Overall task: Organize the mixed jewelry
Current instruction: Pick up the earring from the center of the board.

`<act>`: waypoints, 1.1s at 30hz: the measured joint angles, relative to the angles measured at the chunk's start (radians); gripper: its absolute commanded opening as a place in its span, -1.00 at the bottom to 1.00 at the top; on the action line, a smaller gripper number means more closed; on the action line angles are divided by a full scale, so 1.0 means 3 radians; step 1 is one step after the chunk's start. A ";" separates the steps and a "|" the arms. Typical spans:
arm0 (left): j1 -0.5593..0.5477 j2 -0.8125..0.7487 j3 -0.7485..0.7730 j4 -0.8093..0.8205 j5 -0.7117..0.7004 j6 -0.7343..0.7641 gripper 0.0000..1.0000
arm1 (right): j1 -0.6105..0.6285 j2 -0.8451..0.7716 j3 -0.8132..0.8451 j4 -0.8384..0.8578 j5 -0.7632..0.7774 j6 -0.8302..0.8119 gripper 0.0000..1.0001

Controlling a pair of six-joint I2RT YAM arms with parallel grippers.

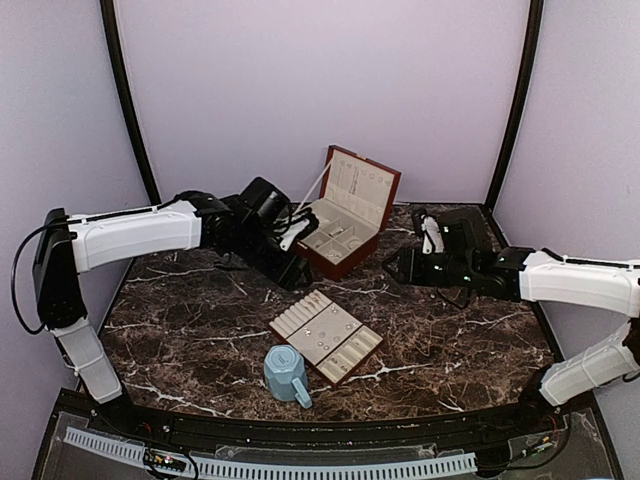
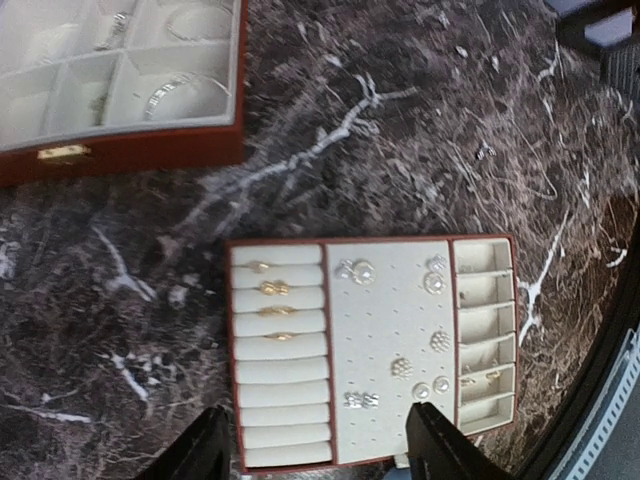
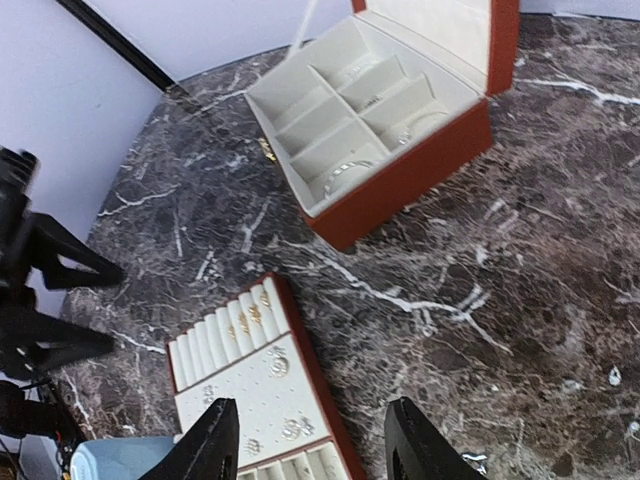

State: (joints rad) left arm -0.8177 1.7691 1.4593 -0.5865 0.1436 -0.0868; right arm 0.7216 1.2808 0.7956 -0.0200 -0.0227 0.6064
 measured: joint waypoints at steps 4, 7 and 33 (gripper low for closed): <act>0.0306 -0.0361 -0.0337 0.0359 -0.0092 -0.0134 0.44 | -0.0099 0.0000 0.0041 -0.0365 0.0175 0.0000 -0.02; 0.0553 -0.0618 -0.0572 0.0591 -0.0134 -0.0229 0.47 | -0.0286 -0.0009 0.0041 -0.0613 0.0280 -0.0003 -0.04; 0.2440 -0.1476 -0.1628 0.1801 -0.0033 -0.0278 0.68 | -0.1223 0.0949 0.0515 -0.1532 0.0418 -0.0431 -0.44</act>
State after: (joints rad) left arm -0.0856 1.3262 0.9710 -0.0463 0.1337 -0.1703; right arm 0.3546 1.5654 0.9501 -0.4797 0.1028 0.4770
